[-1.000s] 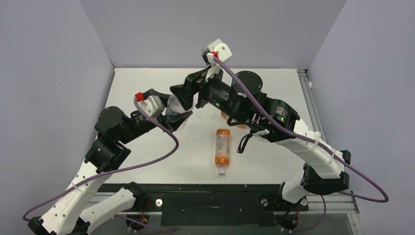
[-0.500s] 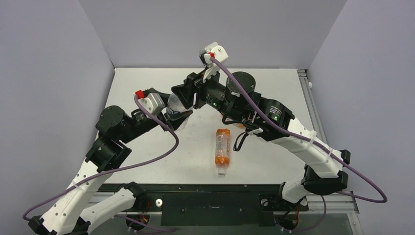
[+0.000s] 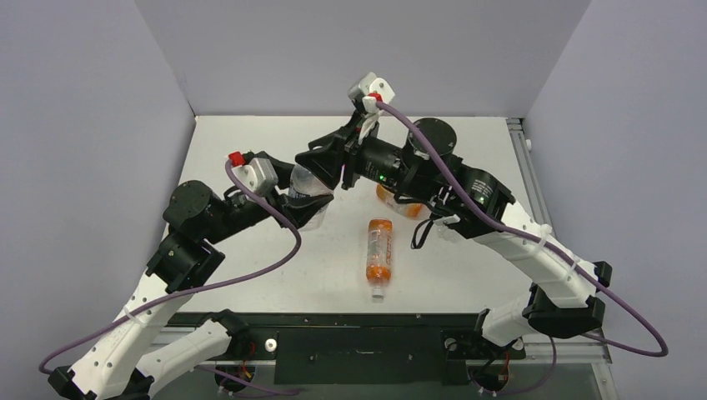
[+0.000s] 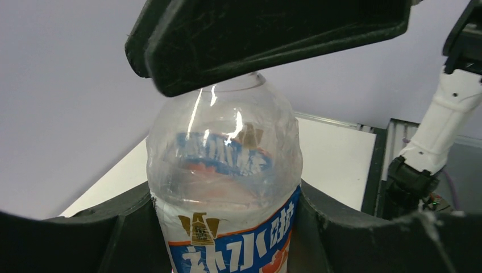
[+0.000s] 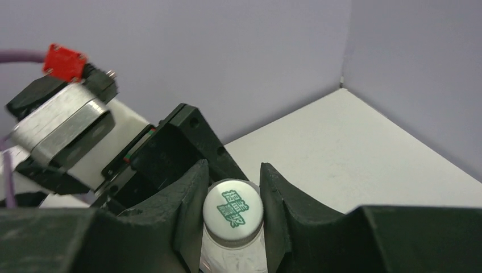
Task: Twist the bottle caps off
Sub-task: Unscrew the bottle cap from the plastic bottle.
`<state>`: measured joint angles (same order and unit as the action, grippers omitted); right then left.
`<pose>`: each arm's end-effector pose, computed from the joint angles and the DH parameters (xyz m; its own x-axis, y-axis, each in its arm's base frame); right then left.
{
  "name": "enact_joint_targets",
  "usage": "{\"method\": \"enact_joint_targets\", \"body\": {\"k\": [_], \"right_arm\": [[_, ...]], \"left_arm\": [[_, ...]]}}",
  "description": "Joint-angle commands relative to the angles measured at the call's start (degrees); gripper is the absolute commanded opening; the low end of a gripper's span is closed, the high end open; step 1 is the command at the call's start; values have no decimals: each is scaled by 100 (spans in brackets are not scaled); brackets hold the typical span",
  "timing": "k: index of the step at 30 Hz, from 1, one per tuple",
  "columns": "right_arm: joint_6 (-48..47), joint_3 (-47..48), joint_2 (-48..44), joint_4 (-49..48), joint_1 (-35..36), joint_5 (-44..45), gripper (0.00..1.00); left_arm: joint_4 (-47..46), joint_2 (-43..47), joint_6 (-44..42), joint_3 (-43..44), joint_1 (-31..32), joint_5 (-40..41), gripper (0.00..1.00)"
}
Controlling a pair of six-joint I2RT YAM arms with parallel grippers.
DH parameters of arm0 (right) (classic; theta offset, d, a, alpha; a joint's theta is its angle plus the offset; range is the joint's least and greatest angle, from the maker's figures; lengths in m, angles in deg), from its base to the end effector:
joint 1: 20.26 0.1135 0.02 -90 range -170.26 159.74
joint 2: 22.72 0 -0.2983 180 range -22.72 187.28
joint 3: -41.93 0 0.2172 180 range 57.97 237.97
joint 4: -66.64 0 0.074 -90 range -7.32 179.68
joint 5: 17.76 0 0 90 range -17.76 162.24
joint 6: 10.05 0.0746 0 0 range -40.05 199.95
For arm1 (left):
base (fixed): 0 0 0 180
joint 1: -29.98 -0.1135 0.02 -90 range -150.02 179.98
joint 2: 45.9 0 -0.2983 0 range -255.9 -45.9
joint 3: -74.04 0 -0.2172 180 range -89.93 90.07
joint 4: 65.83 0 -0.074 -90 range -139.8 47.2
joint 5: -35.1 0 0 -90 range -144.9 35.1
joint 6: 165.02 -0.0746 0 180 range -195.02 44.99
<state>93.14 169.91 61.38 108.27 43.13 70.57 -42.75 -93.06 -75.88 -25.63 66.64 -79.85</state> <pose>0.1299 0.2641 0.5666 -0.1898 0.1304 -0.9731 -0.8868 0.4026 0.2269 0.0923 -0.1079 0.4759 0.1536 -0.0974 -0.9833 0.8723 0.4809 0.0887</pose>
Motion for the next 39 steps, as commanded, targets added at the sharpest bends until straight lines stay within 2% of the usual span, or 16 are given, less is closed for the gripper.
{"method": "enact_joint_targets", "body": {"k": [1, 3, 7, 10, 14, 16, 17, 18, 19, 21, 22, 23, 26, 28, 34, 39], "right_arm": [[-105, -260, -667, -958, -626, -2377, 0], [62, -510, -829, -1363, -811, -3738, 0], [567, -776, -941, -2018, -959, -5231, 0], [812, -1027, -1000, -2347, -1011, -5660, 0], [853, -1132, -1020, -2404, -1196, -5747, 1], [665, -1075, -1048, -1958, -1293, -5377, 20], [526, -1028, -1082, -1753, -1301, -4765, 49], [194, -934, -1098, -1381, -1276, -4343, 64], [105, -878, -1130, -1218, -1195, -3489, 76], [-168, -675, -1118, -784, -893, -2013, 80], [-431, -511, -1098, -544, -742, -1595, 80], [-515, -452, -1053, -470, -425, -700, 81], [-575, -298, -936, -333, 38, 791, 82], [-479, -184, -774, -196, 253, 1337, 82], [-281, 509, -47, 425, 436, 1738, 82], [-186, 703, 128, 432, 420, 1551, 70]], "left_arm": [[-456, 153, 1042, 35, -19, -665, 0], [-562, 150, 1448, -1, -26, -1112, 0], [-889, 30, 2149, 93, -28, -2118, 0], [-1048, -62, 2469, 255, -20, -2721, 0], [-1053, -113, 2496, 318, -19, -2974, 0], [-1010, -91, 2389, 302, -25, -2960, 0], [-946, -68, 2336, 294, -26, -2926, 0], [-918, -49, 2180, 259, -25, -2780, 0], [-835, -24, 2087, 246, -22, -2665, 0], [-733, 12, 1722, 189, -23, -2138, 0], [-609, 24, 1462, 156, -20, -1739, 0], [-422, 28, 1284, 130, -24, -1582, 0], [-270, 50, 570, 44, -13, -877, 0], [-243, 63, 262, -23, -11, -514, 0], [-187, 33, -172, -30, -3, -13, 0], [-146, 48, -219, 7, -6, 31, 0]]}}
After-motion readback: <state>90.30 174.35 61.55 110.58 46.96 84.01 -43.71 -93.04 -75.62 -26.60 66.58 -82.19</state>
